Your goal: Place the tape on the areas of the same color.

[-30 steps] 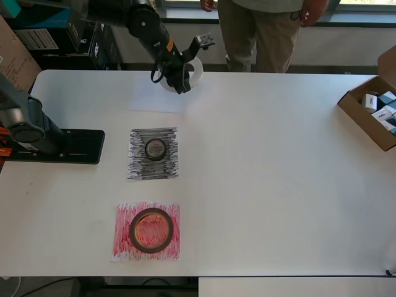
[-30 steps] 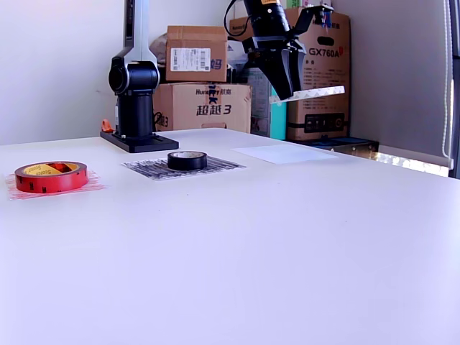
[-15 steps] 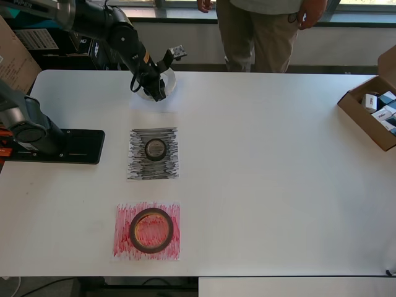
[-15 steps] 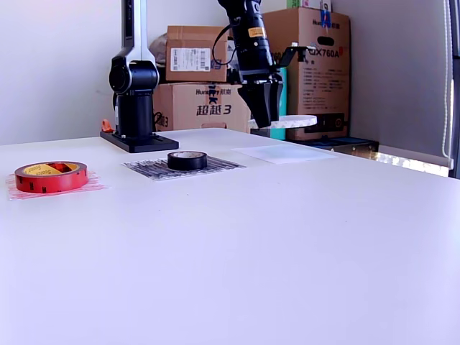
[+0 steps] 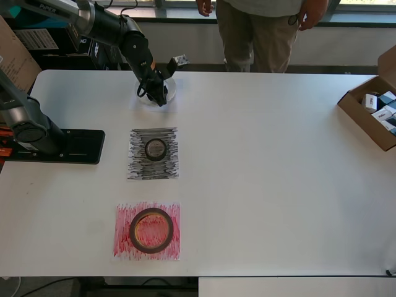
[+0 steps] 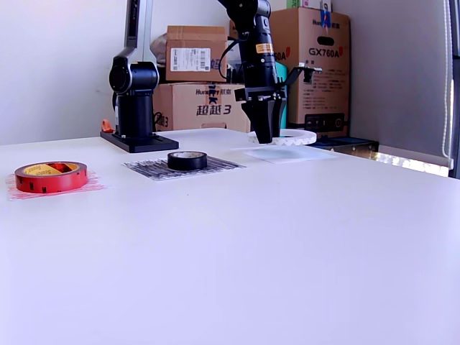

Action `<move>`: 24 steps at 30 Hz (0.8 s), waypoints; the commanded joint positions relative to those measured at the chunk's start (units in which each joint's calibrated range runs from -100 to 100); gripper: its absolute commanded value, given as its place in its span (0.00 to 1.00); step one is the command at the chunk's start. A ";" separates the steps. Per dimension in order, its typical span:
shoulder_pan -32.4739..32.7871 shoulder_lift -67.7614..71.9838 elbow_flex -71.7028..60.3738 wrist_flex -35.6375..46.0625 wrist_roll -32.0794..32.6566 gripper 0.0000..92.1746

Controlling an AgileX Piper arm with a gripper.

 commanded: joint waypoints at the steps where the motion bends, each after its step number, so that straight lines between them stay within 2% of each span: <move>1: -0.18 0.84 -0.31 -0.98 0.51 0.00; 24: -0.10 3.27 -1.03 -1.40 0.59 0.00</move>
